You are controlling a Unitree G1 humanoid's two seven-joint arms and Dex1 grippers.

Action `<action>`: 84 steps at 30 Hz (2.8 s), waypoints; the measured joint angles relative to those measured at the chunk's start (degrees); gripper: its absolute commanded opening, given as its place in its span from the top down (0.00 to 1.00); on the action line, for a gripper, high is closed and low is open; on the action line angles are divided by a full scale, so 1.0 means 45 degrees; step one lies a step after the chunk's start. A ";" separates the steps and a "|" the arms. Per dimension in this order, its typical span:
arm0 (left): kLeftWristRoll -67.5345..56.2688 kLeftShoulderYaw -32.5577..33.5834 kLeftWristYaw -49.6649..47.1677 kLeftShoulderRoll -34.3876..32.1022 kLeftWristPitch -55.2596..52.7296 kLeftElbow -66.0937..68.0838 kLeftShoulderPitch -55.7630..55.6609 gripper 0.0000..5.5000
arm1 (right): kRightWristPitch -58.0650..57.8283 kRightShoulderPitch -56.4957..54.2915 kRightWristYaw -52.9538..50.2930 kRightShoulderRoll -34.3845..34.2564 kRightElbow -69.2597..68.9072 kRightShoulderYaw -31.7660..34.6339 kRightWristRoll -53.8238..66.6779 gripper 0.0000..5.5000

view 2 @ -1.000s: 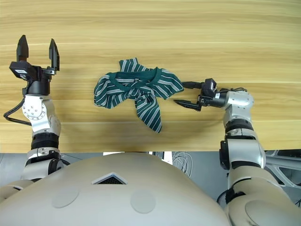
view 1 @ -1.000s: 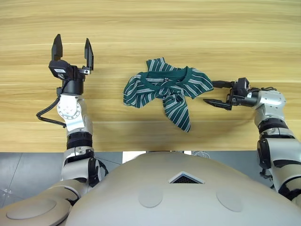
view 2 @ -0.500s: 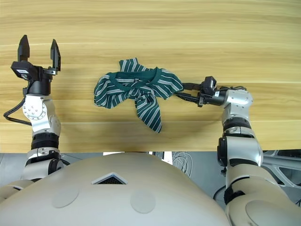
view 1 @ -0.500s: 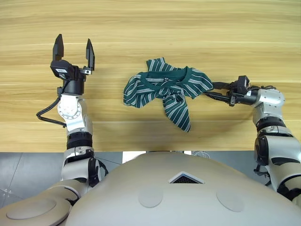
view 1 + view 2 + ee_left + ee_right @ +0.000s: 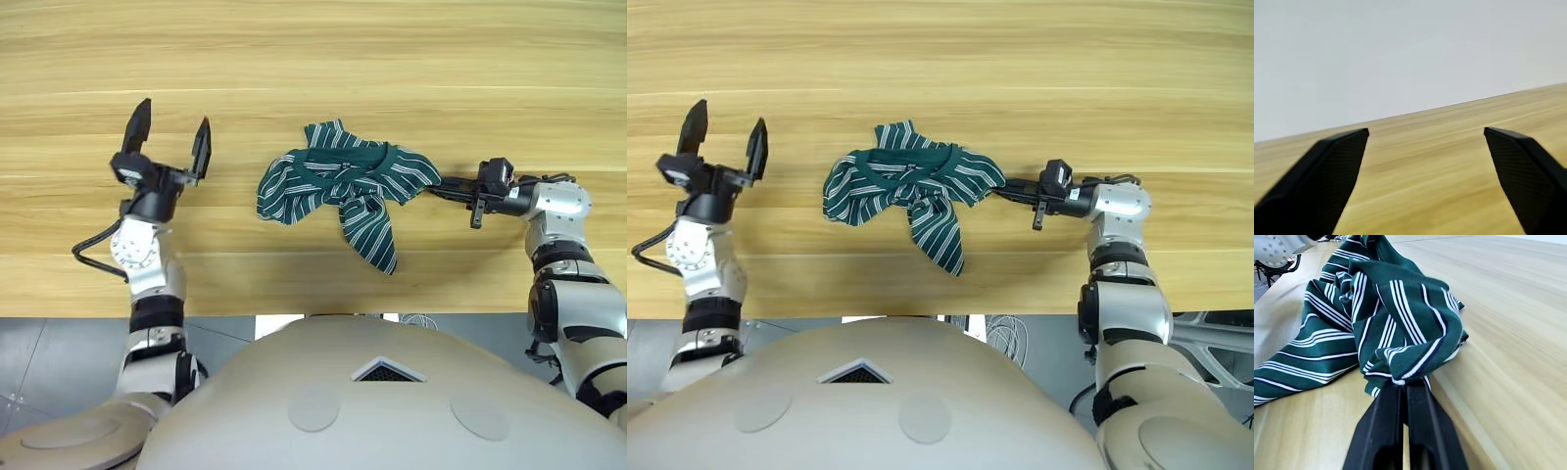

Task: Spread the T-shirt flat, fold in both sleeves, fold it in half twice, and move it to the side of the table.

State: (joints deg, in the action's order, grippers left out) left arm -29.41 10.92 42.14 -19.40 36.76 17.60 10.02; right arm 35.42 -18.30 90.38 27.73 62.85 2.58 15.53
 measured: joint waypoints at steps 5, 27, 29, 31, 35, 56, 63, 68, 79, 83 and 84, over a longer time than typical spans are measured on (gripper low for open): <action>-0.2537 -0.0117 0.3639 -0.1176 -0.2977 -0.1790 0.2160 0.05 | 0.0174 -0.0014 -0.0040 -0.0084 -0.0056 0.0130 -0.0004 1.00; 0.0725 -0.2113 0.4422 0.0038 -0.4445 0.2260 -0.0325 0.27 | 0.0297 -0.0017 0.0150 -0.0188 -0.0170 0.0264 -0.0010 1.00; 0.0719 -0.2112 0.4561 0.0067 -0.4410 0.2276 -0.0318 0.33 | 0.0303 -0.0017 0.0151 -0.0188 -0.0171 0.0264 -0.0010 1.00; 0.0685 -0.2104 0.4736 0.0193 -0.4407 0.2175 -0.0278 0.42 | 0.0312 -0.0017 0.0153 -0.0188 -0.0172 0.0264 -0.0009 1.00; 0.0622 -0.2064 0.5103 0.0345 -0.4434 0.2024 -0.0246 0.52 | 0.0337 -0.0017 0.0232 -0.0188 -0.0199 0.0264 -0.0008 1.00; -0.0328 -0.1047 0.6576 0.1030 -0.5309 0.2160 -0.0350 1.00 | 0.0438 -0.0094 0.0368 -0.0195 -0.0462 0.0515 0.0227 1.00; -0.0956 -0.0329 0.6402 0.1271 -0.5260 0.0942 -0.0328 1.00 | 0.0348 -0.0351 0.0340 -0.0319 -0.0985 0.1159 0.1067 1.00; -0.0296 0.0513 0.4287 0.1195 -0.4637 0.1586 -0.1229 0.95 | 0.0228 -0.0775 0.0082 -0.0387 -0.1734 0.1442 0.1480 1.00; 0.1029 -0.0429 0.6014 0.0166 -0.5211 0.4301 -0.1984 0.63 | 0.0449 -0.0453 0.0005 -0.0387 -0.1692 0.1241 0.1047 1.00; 0.0302 -0.0456 0.7657 0.0160 -0.6499 0.4632 -0.2295 0.54 | 0.0594 -0.0444 -0.0007 -0.0386 -0.1637 0.1172 0.0986 1.00; 0.0154 -0.0374 0.7839 0.0149 -0.6697 0.4779 -0.2484 0.54 | 0.0601 -0.0441 -0.0007 -0.0386 -0.1636 0.1163 0.0985 1.00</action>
State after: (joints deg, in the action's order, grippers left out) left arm -28.71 9.24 77.42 -18.73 6.62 39.10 -1.16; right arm 38.12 -20.28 90.35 25.99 55.49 7.81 19.96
